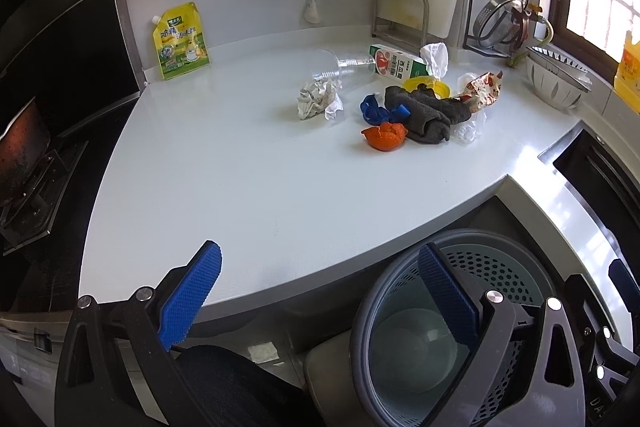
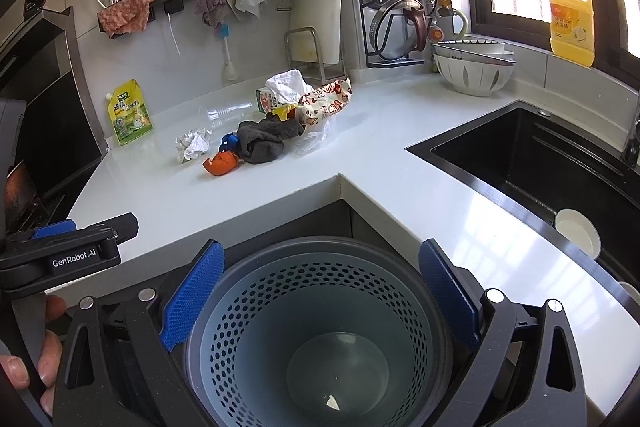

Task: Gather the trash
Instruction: 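Move the right tool to the red-and-white snack wrapper and close on it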

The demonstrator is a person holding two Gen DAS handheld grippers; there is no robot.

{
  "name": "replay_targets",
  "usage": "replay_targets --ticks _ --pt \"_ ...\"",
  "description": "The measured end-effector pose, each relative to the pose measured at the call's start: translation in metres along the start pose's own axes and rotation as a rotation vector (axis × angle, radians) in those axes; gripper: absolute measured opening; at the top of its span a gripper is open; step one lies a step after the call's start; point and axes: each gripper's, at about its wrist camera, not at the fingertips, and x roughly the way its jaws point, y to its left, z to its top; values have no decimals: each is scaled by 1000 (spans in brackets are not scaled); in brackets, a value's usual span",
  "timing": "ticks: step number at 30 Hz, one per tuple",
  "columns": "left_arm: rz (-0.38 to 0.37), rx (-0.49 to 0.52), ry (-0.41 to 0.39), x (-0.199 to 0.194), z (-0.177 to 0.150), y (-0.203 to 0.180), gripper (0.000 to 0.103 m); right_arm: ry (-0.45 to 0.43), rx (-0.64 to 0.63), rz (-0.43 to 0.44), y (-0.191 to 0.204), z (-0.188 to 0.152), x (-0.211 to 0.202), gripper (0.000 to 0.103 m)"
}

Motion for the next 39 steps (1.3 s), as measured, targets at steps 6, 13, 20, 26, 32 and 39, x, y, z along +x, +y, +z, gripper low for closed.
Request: replay_targets --ticks 6,13,20,26,32,39 --pt "0 13 3 17 13 -1 97 14 9 -1 -10 13 19 94" --pt "16 -19 15 43 31 9 97 46 24 7 -24 31 49 93" --pt "13 -40 -2 60 53 6 97 38 30 5 -33 64 81 93" --pt "10 -63 11 78 64 0 97 44 18 19 -32 93 111 93" --pt "5 -73 20 91 69 -8 97 43 -5 30 -20 121 141 93" --pt "22 -62 22 103 78 -12 97 81 23 33 -15 145 180 93"
